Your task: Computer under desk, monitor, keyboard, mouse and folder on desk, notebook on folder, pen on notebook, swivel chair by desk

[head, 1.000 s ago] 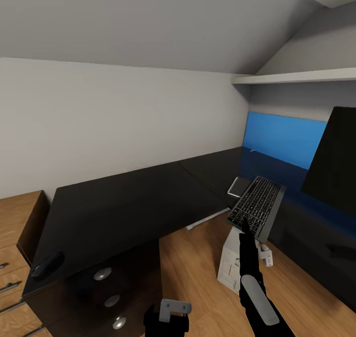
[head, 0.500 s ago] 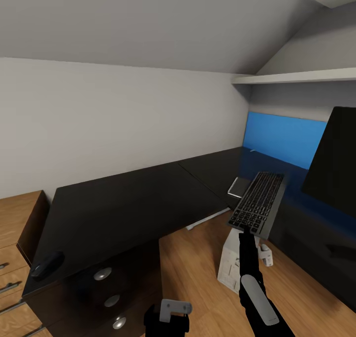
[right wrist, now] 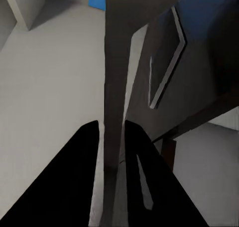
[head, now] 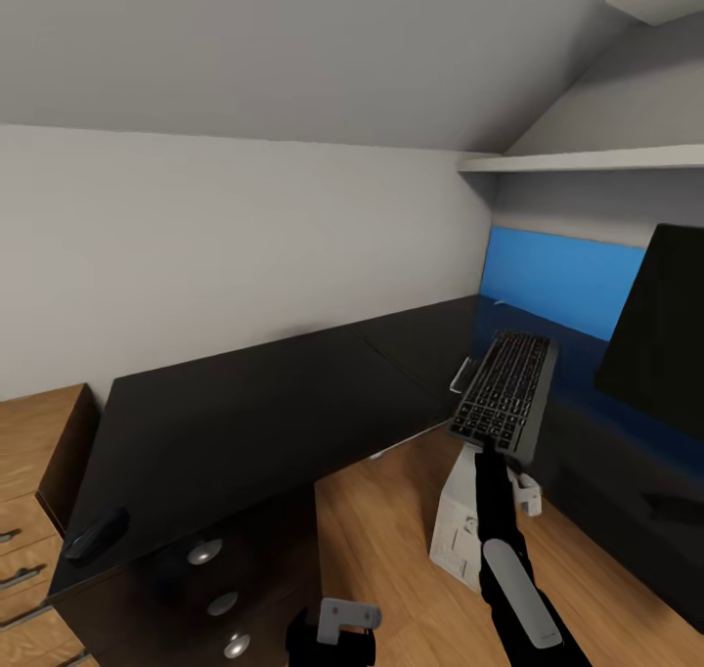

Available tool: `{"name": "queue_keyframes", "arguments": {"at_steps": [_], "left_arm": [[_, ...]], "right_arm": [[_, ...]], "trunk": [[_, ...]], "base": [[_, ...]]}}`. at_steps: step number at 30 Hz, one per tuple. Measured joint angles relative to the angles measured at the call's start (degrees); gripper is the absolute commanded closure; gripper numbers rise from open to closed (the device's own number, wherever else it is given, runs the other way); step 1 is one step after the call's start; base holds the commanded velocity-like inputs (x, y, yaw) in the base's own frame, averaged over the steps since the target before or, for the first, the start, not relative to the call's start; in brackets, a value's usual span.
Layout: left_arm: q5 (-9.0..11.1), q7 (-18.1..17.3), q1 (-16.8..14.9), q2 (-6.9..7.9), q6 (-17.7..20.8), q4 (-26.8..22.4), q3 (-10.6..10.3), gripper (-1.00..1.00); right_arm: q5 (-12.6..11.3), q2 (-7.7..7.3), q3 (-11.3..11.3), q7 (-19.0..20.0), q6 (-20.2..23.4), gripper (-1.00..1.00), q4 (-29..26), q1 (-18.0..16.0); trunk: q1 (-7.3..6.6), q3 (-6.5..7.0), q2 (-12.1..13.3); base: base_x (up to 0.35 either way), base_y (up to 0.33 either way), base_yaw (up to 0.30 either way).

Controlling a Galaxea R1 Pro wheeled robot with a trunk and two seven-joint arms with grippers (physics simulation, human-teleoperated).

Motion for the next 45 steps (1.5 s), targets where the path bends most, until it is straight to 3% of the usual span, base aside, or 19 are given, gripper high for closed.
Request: {"name": "queue_keyframes", "arguments": {"at_steps": [4,13,16,22,24,35,45], "left_arm": [[0.05,-0.06,0.0,0.02,0.0,0.01,-0.08,-1.0],[0.06,-0.07,0.0,0.03,0.0,0.09,-0.09,-1.0],[0.06,-0.07,0.0,0.06,0.0,0.1,-0.09,-1.0],[-0.01,-0.08,0.0,0.07,0.0,0.1,-0.1,-1.0],[-0.01,-0.1,0.0,0.09,0.0,0.1,-0.09,-1.0],[0.04,-0.11,0.0,0.15,0.0,0.13,0.11,-1.0],[0.06,-0.13,0.0,0.09,0.03,0.34,-0.04,-1.0]], "right_arm": [[-0.62,0.07,0.06,-0.13,3.42,1.0,-2.95,1.99],[-0.68,0.09,0.23,-0.25,5.78,1.0,-3.73,2.69],[-0.63,0.09,0.25,-0.31,9.85,1.0,-5.07,3.51],[-0.58,0.09,0.21,-2.39,22.39,1.0,-7.69,4.78],[-0.55,0.08,0.15,-2.86,24.19,1.0,-7.88,4.85],[-0.2,0.07,0.19,-3.93,25.49,1.0,-7.92,4.9],[-0.25,0.23,0.41,-5.26,25.53,1.0,-7.76,4.9]], "trunk": [[-0.66,0.54,1.22],[-0.66,0.54,1.22],[-0.66,0.54,1.22],[-0.66,0.54,1.22],[-0.66,0.54,1.22],[-0.66,0.9,1.22],[-0.63,1.43,1.22]], "base": [[0.0,0.0,0.0],[0.0,0.0,0.0],[0.0,0.0,0.0],[0.0,0.0,0.0],[-0.025,-0.002,0.033],[-0.101,-0.058,0.143],[-0.308,-0.001,0.094]]}}
